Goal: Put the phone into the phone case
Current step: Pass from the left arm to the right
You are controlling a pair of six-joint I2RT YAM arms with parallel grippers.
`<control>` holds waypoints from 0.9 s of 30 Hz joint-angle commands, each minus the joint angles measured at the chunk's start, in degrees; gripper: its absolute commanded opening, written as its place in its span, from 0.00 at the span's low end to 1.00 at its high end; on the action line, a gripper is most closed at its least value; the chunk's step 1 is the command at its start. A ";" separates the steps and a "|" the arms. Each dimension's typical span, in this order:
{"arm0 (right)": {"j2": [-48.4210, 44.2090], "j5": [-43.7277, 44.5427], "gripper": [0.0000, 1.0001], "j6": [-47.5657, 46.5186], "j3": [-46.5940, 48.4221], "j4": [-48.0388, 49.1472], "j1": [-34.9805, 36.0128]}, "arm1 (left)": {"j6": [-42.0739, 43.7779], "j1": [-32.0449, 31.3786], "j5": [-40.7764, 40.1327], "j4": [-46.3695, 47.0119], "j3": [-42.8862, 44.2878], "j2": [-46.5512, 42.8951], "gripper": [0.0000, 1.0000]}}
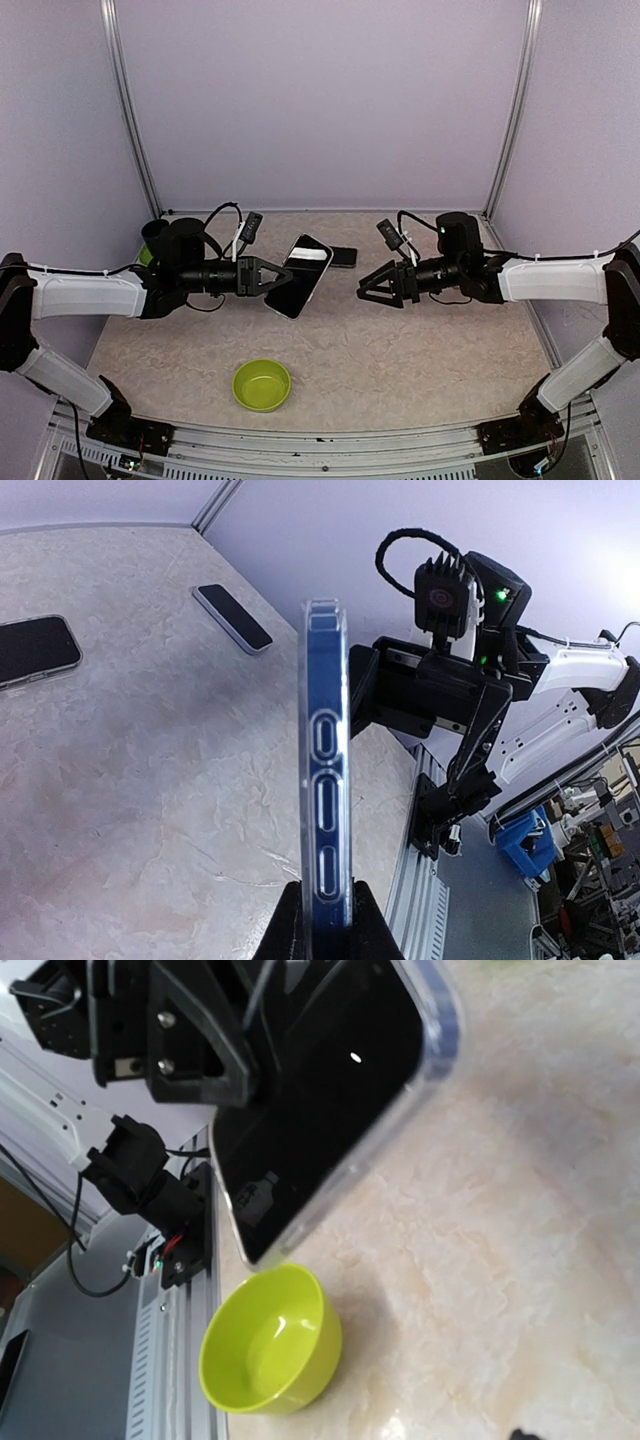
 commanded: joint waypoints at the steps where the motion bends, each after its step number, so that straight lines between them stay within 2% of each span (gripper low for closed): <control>1: 1.68 -1.17 0.79 0.14 1.22 1.20 -0.40 | -0.23 0.75 0.53 5.33 -0.62 -1.68 0.00; 10: 3.63 -2.01 0.80 0.02 2.05 1.82 -0.72 | -1.70 1.48 -0.24 7.04 -1.14 -0.94 0.00; 20: 5.46 -2.88 0.80 0.12 1.88 2.78 -1.40 | -4.46 2.13 -6.66 15.24 -6.27 -2.98 0.00; 27: 8.24 -4.04 0.79 0.93 2.91 4.68 -1.74 | -4.54 1.43 -7.59 13.57 -5.64 -2.16 0.00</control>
